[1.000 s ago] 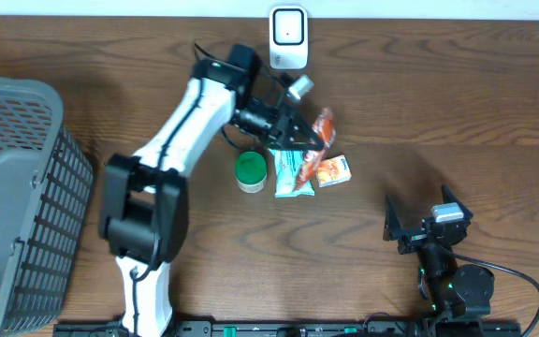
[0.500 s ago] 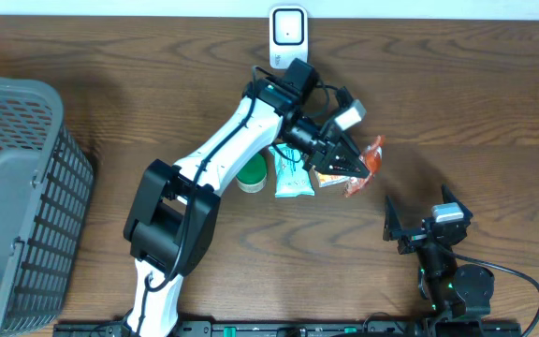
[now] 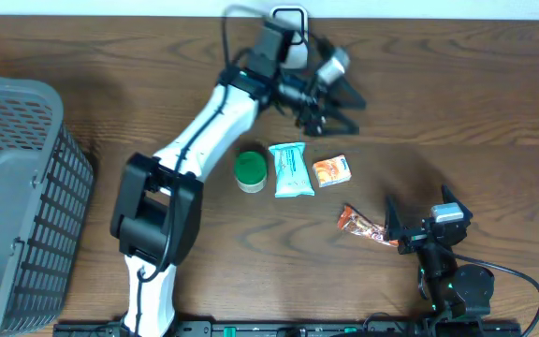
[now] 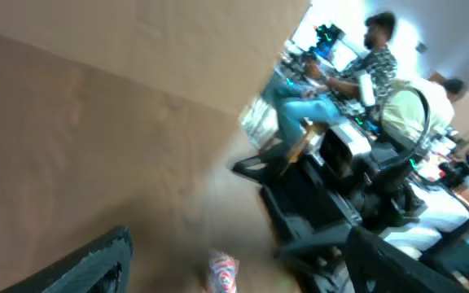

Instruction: Scan the item barcode

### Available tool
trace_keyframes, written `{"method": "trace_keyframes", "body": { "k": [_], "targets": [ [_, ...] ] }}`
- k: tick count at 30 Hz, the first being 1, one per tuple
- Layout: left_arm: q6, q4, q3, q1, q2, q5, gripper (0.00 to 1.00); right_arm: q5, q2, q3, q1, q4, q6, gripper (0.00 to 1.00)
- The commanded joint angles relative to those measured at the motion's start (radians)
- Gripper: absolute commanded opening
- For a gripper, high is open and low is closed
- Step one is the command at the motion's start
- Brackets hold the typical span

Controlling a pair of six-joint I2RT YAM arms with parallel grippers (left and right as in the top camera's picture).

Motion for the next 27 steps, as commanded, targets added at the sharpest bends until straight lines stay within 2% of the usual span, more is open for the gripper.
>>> {"method": "trace_keyframes", "body": {
  "k": [1, 4, 7, 10, 11, 14, 16, 18, 22, 25, 27],
  "targets": [
    [-0.562, 0.261, 0.036, 0.081, -0.024, -0.070, 0.84, 0.002, 0.001, -0.001, 0.008, -0.003, -0.009, 0.99],
    [-0.700, 0.417, 0.036, 0.123, -0.083, -0.232, 0.84, 0.004, 0.001, -0.001, 0.008, -0.003, -0.013, 0.99],
    [-0.703, 0.357, 0.037, 0.159, -0.181, -0.502, 0.84, 0.066, 0.001, -0.001, 0.008, 0.014, -0.121, 0.99],
    [-0.556, 0.146, 0.037, 0.180, -0.298, -0.842, 0.84, 0.157, 0.001, -0.001, 0.008, 0.017, -0.259, 0.99],
    [-0.487, 0.053, 0.037, 0.180, -0.346, -1.004, 0.84, 0.177, 0.001, -0.001, 0.008, 0.013, -0.287, 0.99],
    [-0.323, -0.148, 0.037, 0.166, -0.464, -1.467, 0.85, 0.195, 0.001, -0.001, 0.008, -0.010, -0.300, 0.99],
    [-0.269, -0.212, 0.037, 0.167, -0.524, -1.642, 0.89, 0.203, 0.001, -0.001, 0.008, -0.006, -0.300, 0.99],
    [-0.230, -0.255, 0.037, 0.179, -0.575, -1.706, 0.89, 0.163, 0.001, -0.001, 0.010, 0.020, -0.264, 0.99],
    [-0.217, -0.323, 0.037, 0.227, -0.690, -1.715, 0.89, -0.086, 0.001, 0.025, 0.010, 0.068, -0.018, 0.99],
    [-0.217, -0.344, 0.037, 0.265, -0.784, -1.715, 0.89, -0.143, 0.003, 0.121, 0.010, -0.091, 0.200, 0.99],
    [-0.217, -0.348, 0.037, 0.288, -0.843, -1.717, 0.89, -0.161, 0.011, 0.211, 0.010, -0.258, 0.235, 0.99]
  ]
}}
